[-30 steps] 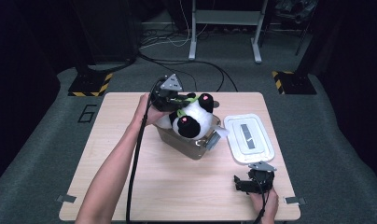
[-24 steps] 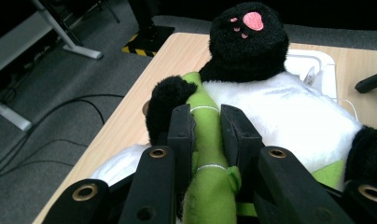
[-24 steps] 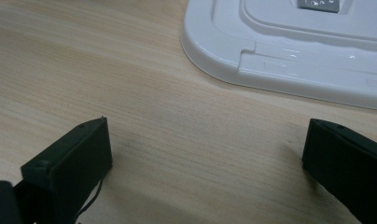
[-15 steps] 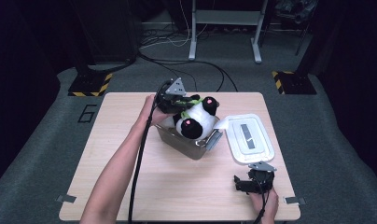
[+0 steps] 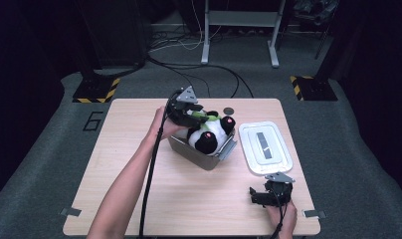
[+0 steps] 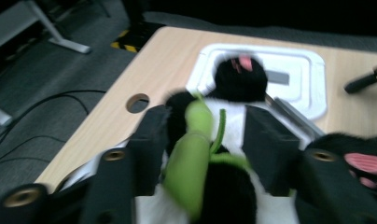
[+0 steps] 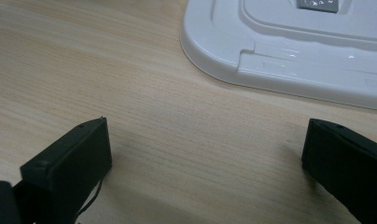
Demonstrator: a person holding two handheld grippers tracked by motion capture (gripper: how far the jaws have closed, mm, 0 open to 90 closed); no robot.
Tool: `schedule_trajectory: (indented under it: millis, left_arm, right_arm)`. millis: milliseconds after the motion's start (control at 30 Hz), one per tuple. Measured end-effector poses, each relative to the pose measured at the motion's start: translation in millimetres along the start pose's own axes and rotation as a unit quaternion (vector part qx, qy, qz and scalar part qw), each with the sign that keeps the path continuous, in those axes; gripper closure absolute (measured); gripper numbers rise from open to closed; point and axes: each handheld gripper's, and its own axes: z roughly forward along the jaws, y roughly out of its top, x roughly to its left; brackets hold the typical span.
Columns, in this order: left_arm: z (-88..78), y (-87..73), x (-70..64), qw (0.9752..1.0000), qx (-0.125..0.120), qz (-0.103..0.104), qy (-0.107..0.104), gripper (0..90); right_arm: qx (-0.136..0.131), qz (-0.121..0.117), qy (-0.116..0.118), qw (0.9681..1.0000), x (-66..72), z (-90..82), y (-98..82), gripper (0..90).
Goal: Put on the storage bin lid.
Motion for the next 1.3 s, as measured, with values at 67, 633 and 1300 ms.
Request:
schedule_trajectory:
  millis: [67, 633, 1300]
  left_arm:
    - [-6.9, -1.1, 0.0, 0.9995, 0.004, -0.025, 0.020, 31.1]
    - [6.7, -48.1, 0.0, 0.9909, 0.026, -0.124, 0.045, 21.1]
    - [-5.1, -33.9, -21.6, 0.9882, -0.007, -0.151, 0.027, 15.3]
  right_arm:
    - [0.000, 0.000, 0.000, 1.0000, 0.0, 0.0, 0.0, 0.7]
    - [0.000, -0.001, 0.000, 1.0000, -0.1, 0.1, 0.0, 0.7]
    - [0.000, -0.001, 0.000, 1.0000, 0.0, 0.0, 0.0, 0.7]
